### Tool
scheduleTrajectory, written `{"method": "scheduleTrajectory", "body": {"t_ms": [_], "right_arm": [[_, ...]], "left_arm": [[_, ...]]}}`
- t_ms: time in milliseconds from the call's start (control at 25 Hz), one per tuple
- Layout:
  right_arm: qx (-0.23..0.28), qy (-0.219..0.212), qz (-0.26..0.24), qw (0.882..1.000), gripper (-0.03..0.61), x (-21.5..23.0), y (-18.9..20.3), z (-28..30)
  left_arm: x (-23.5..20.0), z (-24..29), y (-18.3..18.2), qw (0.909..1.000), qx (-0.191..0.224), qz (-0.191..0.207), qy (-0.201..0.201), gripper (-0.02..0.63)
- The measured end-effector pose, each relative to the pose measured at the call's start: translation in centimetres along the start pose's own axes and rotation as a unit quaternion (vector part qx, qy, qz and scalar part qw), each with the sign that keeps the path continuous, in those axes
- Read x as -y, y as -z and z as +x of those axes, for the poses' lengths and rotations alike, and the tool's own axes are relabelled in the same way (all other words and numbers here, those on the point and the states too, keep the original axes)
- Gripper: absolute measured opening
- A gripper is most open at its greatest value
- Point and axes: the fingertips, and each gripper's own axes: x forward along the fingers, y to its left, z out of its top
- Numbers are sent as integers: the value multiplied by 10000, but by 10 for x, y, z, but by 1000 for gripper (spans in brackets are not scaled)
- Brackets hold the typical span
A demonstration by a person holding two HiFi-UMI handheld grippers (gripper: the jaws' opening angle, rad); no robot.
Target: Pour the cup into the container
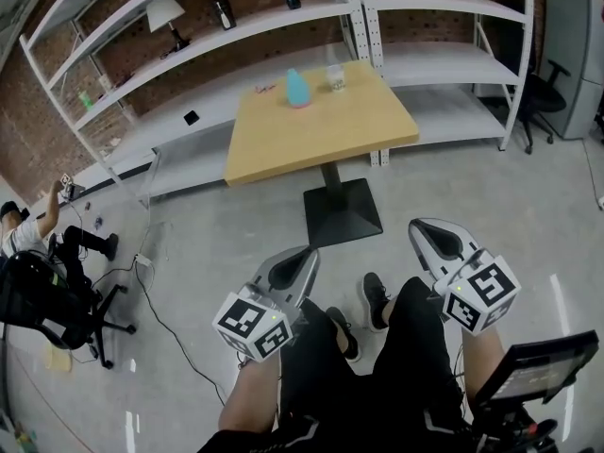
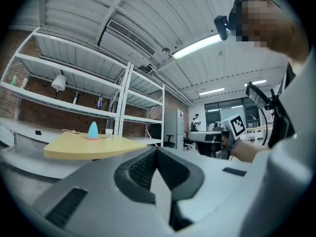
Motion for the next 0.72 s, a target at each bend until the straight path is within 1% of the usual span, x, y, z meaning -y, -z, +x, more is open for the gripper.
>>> {"method": "scheduleTrajectory", "body": {"t_ms": [160,320,400,560,720], "right_arm": [[125,55,-1,9999,1,37,6,48],[188,97,-15,9998,1,47,-10,76],[162,88,-35,9998,2,54,-12,95],[137,66,-56,9999,1,75,-12,139],[119,88,-89,9999,2,94,-10,182]], "left_arm": [[-41,40,4,10000,28,46,50,0],[-64,53,-15,9999,90,78,103,0],[-81,63,-19,9999,115,58,108,0],[-126,89,-23,9999,153,-20,0,0],[-169,115,-26,9998,190,-10,-17,0]]}}
